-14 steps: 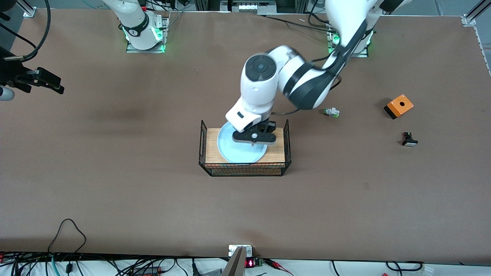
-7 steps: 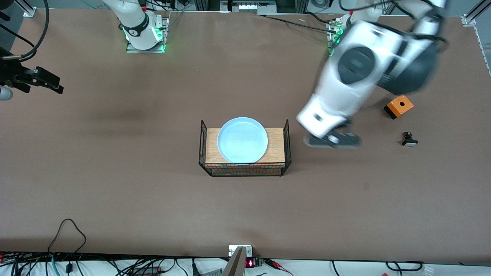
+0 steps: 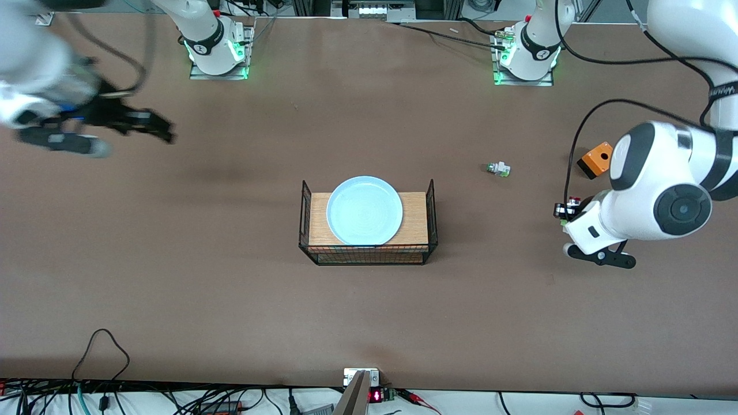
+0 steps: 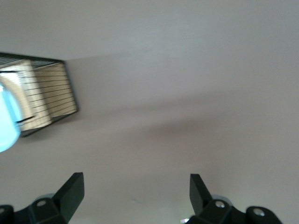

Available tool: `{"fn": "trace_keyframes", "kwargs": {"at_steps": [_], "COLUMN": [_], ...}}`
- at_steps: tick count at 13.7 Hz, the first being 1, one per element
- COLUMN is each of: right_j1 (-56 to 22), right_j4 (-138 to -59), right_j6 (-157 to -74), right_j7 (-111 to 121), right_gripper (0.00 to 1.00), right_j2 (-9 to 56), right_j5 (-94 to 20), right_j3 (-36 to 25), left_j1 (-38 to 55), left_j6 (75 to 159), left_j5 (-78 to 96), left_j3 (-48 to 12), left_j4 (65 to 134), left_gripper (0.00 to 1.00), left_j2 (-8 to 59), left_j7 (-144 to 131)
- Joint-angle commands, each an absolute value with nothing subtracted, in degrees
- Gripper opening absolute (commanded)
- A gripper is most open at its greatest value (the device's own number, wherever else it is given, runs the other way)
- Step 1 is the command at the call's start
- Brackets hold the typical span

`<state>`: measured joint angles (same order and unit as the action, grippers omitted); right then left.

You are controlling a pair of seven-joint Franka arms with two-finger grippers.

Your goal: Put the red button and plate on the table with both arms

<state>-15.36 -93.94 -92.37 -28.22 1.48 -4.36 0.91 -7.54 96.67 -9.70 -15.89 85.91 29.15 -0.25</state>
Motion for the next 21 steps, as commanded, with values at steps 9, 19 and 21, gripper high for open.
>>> {"fn": "trace_keyframes", "kwargs": {"at_steps": [9, 19, 21], "right_j1": [-37.2, -38.2, -38.4], "right_j4": [-92.5, -92.5, -92.5], "right_j6": [-115.0, -127.0, -127.4], "right_j7": [-66.2, -86.6, -86.7], "right_gripper": [1.0, 1.0, 0.99], "right_j2": [14.8, 27.8, 28.6], "right_j5": [-7.5, -7.0, -6.9], "right_j3": [0.2, -0.1, -0.1], "left_j1": [-13.7, -13.4, -13.4], "left_j6": [134.4, 102.9, 93.8], "left_j5": [-16.2, -15.4, -15.1], "left_j3": [-16.1, -23.9, -25.3], "left_j4": [115.7, 98.9, 91.8], "left_gripper": [0.39, 1.0, 1.0], "left_j2": [28.0, 19.9, 18.1], "left_j7": [1.0, 0.0, 0.1]}}
